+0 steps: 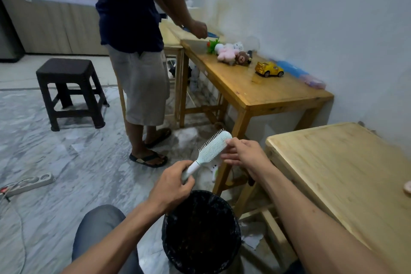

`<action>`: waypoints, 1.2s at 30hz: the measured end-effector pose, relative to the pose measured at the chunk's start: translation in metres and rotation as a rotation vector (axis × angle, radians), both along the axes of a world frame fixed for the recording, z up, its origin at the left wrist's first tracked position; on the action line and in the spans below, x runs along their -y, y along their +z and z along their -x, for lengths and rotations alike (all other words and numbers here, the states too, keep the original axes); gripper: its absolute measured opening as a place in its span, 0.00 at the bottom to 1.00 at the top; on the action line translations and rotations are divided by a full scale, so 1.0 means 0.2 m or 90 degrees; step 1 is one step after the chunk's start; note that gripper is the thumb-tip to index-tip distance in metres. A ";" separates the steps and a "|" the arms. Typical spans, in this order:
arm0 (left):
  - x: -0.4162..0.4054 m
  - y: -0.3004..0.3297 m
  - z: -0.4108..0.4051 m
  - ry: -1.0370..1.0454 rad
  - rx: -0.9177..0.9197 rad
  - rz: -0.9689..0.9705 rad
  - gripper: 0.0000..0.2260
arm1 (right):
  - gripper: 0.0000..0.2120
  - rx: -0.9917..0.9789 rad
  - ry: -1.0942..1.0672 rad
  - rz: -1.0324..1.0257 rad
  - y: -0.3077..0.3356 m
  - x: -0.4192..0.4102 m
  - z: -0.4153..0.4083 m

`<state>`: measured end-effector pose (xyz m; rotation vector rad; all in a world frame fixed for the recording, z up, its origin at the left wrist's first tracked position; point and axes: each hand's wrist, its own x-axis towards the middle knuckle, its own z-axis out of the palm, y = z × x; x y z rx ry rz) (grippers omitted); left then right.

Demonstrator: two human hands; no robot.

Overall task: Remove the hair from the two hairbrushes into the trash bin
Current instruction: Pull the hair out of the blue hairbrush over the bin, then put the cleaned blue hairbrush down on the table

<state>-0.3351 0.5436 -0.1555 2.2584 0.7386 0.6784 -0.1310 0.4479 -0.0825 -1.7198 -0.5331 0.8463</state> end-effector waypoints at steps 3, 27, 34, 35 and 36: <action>0.00 0.09 -0.06 -0.013 0.015 -0.016 0.11 | 0.10 -0.001 -0.071 -0.030 0.11 0.01 -0.03; 0.86 0.68 -1.17 -0.335 0.087 -0.140 0.20 | 0.12 0.027 -0.533 -0.097 0.62 1.14 -0.84; 1.32 0.66 -1.47 -0.442 0.027 -0.211 0.17 | 0.14 0.028 -0.663 -0.051 0.54 1.64 -1.07; 1.39 0.64 -1.51 -0.457 0.023 -0.219 0.17 | 0.13 0.024 -0.683 -0.039 0.51 1.71 -1.11; 1.45 0.63 -1.55 -0.472 0.015 -0.226 0.17 | 0.13 0.022 -0.702 -0.023 0.48 1.77 -1.15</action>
